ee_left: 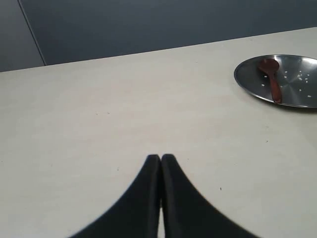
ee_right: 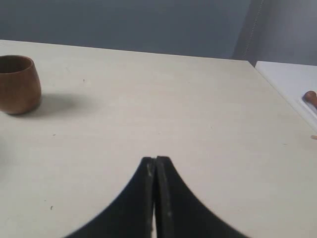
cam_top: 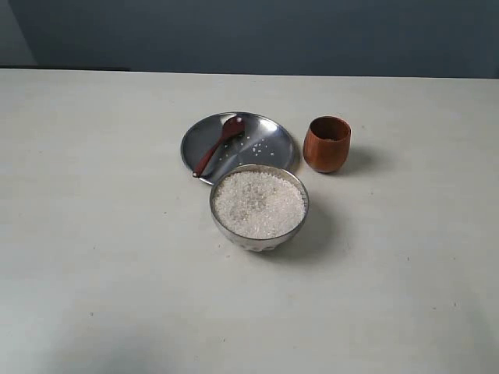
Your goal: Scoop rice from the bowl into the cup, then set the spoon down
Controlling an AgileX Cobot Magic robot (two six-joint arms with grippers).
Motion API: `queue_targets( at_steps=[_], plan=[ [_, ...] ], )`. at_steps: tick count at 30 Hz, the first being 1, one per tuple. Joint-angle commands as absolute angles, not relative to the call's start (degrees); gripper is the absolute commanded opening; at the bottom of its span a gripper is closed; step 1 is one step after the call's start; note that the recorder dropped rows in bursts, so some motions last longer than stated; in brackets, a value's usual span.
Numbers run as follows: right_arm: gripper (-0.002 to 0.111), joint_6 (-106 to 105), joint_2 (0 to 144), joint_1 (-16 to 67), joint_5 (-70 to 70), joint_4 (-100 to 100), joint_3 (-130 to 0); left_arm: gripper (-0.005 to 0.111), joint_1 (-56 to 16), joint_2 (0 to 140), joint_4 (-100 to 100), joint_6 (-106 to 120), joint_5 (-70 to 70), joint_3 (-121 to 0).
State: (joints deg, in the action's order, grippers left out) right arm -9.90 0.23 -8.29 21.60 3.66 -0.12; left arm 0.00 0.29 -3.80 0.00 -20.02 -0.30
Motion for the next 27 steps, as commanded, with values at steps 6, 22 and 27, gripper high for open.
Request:
queue_targets(
  at_steps=[6, 22, 27],
  plan=[
    [0.000, -10.3, 0.0, -8.5, 20.8, 3.5, 0.0, 0.001, -0.1, 0.0, -3.6, 0.0, -19.2, 0.0],
    [0.000, -10.3, 0.0, -8.5, 21.3, 2.7, 0.0, 0.001, -0.1, 0.0, -3.6, 0.0, -19.2, 0.0],
    [0.000, -9.9, 0.0, -8.5, 21.0, 6.7, 0.0, 0.001, -0.1, 0.0, -3.6, 0.0, -19.4, 0.0]
  ],
)
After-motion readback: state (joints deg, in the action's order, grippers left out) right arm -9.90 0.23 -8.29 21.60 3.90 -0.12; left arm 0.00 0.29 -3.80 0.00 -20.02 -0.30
